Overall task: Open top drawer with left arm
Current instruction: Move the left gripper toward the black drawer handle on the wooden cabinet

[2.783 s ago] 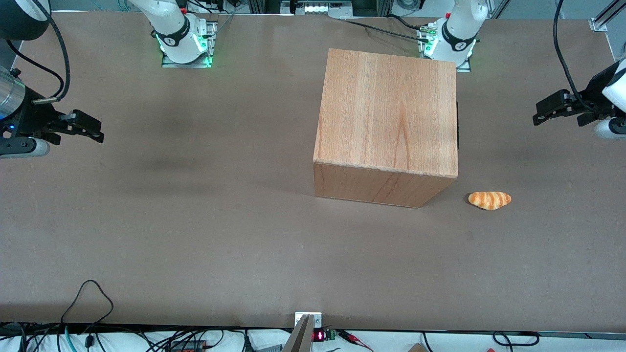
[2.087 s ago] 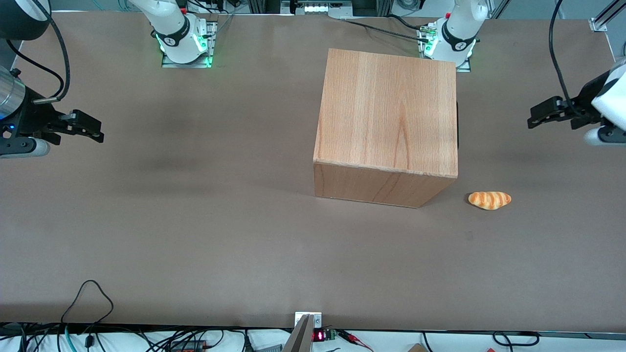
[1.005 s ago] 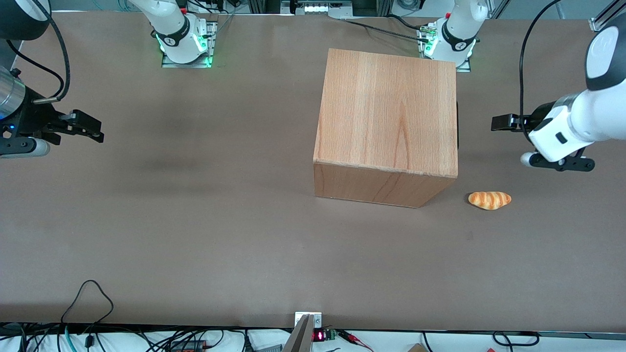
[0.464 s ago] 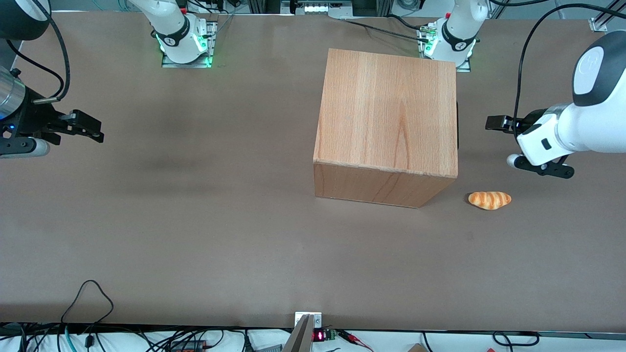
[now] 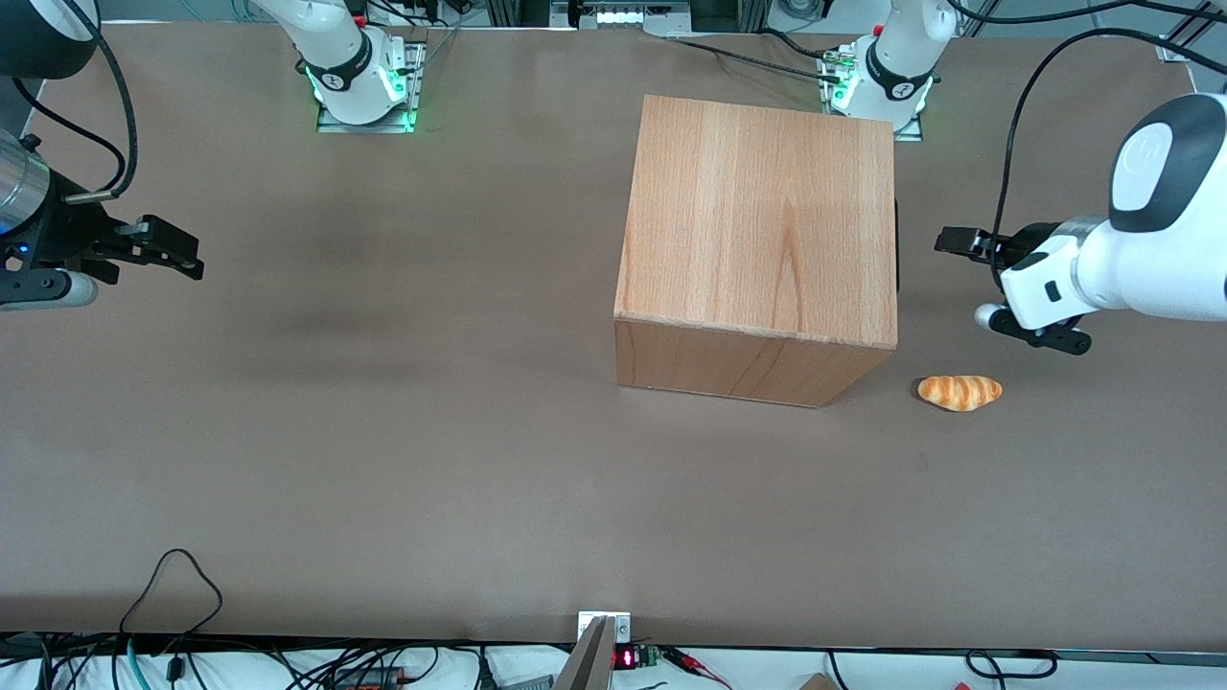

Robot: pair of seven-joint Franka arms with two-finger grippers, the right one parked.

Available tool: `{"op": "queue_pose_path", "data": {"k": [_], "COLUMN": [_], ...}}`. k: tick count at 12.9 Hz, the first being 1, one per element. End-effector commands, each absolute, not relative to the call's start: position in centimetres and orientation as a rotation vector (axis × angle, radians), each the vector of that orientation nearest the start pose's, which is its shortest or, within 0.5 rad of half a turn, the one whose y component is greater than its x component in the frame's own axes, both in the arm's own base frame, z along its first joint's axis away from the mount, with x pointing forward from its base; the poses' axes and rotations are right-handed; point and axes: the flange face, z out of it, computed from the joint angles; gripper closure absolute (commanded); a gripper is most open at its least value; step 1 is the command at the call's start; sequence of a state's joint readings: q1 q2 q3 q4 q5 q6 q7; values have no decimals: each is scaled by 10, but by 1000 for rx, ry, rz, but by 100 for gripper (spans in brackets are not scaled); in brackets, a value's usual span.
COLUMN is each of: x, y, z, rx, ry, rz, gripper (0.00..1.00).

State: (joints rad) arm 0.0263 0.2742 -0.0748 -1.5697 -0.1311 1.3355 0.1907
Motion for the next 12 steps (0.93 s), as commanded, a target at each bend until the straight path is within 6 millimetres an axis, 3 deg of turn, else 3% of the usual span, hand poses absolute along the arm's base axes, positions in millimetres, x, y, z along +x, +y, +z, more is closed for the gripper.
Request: {"op": "queue_pose_path", "data": {"k": [1,8,12], "x": [576,577,578], "y": [-42,-60,-59], "z": [442,413,395], "rx": [-3261,-3305,-3306], "ry": [429,447,497], "rz": [829,817,831], "gripper": [0,0,0]}}
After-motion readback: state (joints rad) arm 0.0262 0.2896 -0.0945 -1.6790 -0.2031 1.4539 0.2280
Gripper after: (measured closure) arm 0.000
